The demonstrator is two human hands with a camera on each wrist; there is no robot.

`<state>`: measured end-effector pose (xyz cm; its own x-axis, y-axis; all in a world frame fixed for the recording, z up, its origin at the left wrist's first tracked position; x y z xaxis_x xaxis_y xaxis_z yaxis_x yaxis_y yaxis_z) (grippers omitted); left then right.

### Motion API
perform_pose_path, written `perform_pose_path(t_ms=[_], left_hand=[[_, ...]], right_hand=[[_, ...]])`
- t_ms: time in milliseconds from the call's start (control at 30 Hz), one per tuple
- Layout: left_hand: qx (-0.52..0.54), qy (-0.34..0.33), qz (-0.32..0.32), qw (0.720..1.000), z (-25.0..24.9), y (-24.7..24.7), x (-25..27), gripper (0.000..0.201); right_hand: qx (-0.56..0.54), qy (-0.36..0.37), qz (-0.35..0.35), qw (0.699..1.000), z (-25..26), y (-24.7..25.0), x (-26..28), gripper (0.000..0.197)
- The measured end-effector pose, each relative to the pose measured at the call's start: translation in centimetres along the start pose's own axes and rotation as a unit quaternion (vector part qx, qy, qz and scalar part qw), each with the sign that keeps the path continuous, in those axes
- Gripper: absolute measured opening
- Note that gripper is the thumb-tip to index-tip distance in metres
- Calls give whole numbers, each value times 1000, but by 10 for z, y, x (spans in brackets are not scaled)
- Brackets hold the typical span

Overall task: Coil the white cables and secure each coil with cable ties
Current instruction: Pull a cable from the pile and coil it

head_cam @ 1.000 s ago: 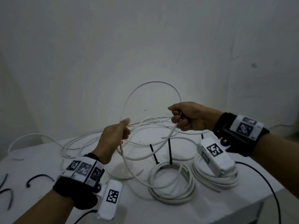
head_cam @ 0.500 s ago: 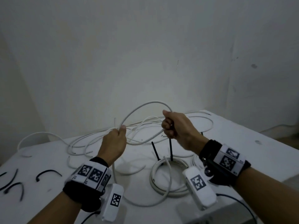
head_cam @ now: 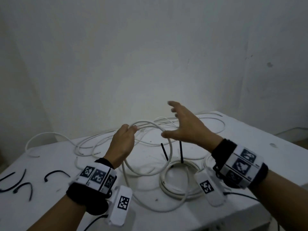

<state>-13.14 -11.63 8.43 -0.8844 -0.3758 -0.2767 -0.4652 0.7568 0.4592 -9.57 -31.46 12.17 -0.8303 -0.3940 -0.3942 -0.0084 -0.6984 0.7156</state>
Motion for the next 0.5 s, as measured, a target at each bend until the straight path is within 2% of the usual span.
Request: perform_pose_path(t_ms=[33,100,167,233,300,400,500], left_hand=[[-18,-17,6,1000,-5,-2,4,30],[-30,-42,21,998,-13,-8,10,29],[-33,-48,37,998,-20,-12,14,28],[-24,-41,48,998,-22,-12,14,27],[24,-18,52,998,-19,-5,12,26],[123,50,72,988,-12,7,10,32],[116,75,113,984,-7,7,11,37]], right_hand=[[40,21,26,999,11,3,-6,100],[78,5,117,990,22,-3,-17,90],[54,-16,217,975,26,-19,-25,58],[-68,-48,279,957,20,-31,-28,24],[-205,-85,296,929,10,-36,-28,22],[-353,-95,272,890,-4,-36,-26,28],[-468,-91,273,835,-8,-41,-20,30]])
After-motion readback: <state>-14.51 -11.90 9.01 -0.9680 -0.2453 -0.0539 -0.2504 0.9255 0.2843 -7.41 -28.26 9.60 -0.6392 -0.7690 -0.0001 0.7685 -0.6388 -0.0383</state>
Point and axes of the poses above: each hand's wrist, its own x-axis away from the middle knuckle, its own y-axis out of the back of the hand, z = x × y, the point moved 4 cm from there along -x, towards the middle knuckle, and after that the axes turned 5 degrees about -x, right-handed, at the moved point
